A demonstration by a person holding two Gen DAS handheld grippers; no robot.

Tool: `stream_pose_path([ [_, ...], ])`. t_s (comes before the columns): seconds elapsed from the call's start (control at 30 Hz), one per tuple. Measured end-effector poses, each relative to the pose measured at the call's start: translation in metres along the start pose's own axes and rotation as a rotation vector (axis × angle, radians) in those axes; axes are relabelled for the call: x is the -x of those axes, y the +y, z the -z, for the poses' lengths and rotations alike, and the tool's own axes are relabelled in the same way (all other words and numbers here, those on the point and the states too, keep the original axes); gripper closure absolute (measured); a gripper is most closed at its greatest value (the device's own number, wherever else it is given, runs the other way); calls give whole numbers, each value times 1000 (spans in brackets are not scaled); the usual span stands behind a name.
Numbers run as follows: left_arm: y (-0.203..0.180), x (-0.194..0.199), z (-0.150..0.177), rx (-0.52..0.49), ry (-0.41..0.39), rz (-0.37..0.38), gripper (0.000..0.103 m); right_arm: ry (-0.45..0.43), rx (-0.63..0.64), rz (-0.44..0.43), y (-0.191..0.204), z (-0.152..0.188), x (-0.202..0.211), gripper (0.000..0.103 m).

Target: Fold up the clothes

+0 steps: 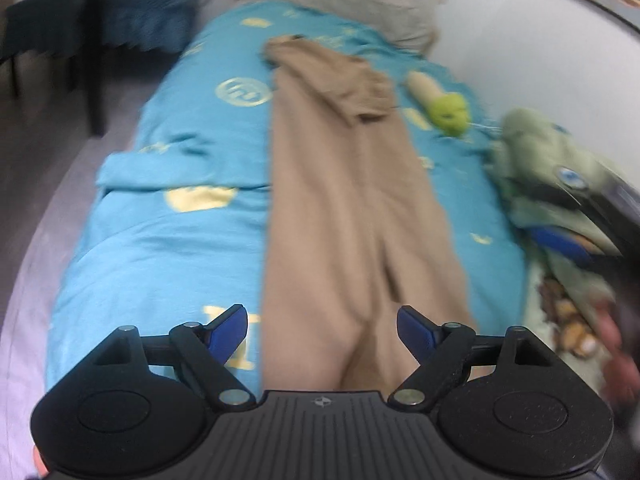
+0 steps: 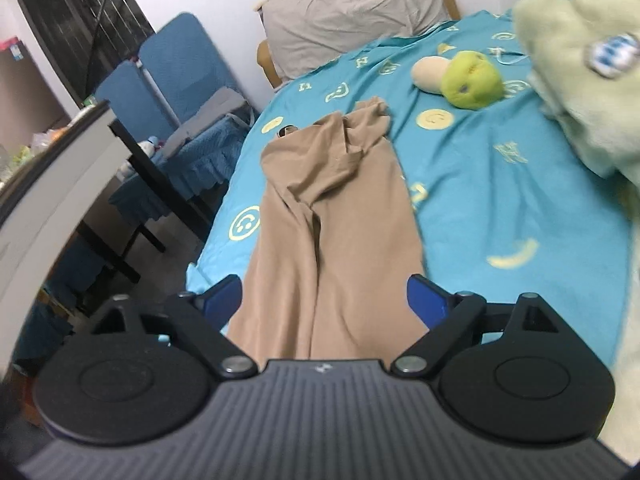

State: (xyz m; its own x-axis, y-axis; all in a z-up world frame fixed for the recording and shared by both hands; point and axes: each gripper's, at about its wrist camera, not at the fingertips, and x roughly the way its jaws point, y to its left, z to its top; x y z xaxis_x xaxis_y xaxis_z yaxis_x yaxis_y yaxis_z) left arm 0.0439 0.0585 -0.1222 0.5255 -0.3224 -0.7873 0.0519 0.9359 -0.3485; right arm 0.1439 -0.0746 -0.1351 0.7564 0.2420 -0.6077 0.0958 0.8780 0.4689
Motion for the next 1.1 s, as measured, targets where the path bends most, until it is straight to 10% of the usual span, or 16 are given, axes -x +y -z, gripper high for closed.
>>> stream_pose_path([
  [0.2, 8, -23, -9, 46, 107, -70, 19, 152, -207, 37, -48, 34, -2, 12],
  [0.57, 8, -44, 5, 94, 265, 25, 28, 315, -339, 97, -70, 59, -36, 12],
  [0.8, 1, -38, 17, 75, 294, 30, 65, 430, -187, 30, -44, 71, -37, 12],
  [0.9, -1, -32, 20, 60, 279, 31, 94, 468, -77, 69, -26, 78, -37, 28],
  [1.0, -3, -24, 22, 51, 247, 36, 100, 498, 39, 111, -11, 82, -37, 48],
  [1.07, -3, -15, 23, 54, 208, 42, 101, 501, 97, 141, -4, 84, -35, 90],
  [1.1, -2, -9, 23, 63, 183, 50, 101, 490, 104, 143, -3, 83, -31, 90],
])
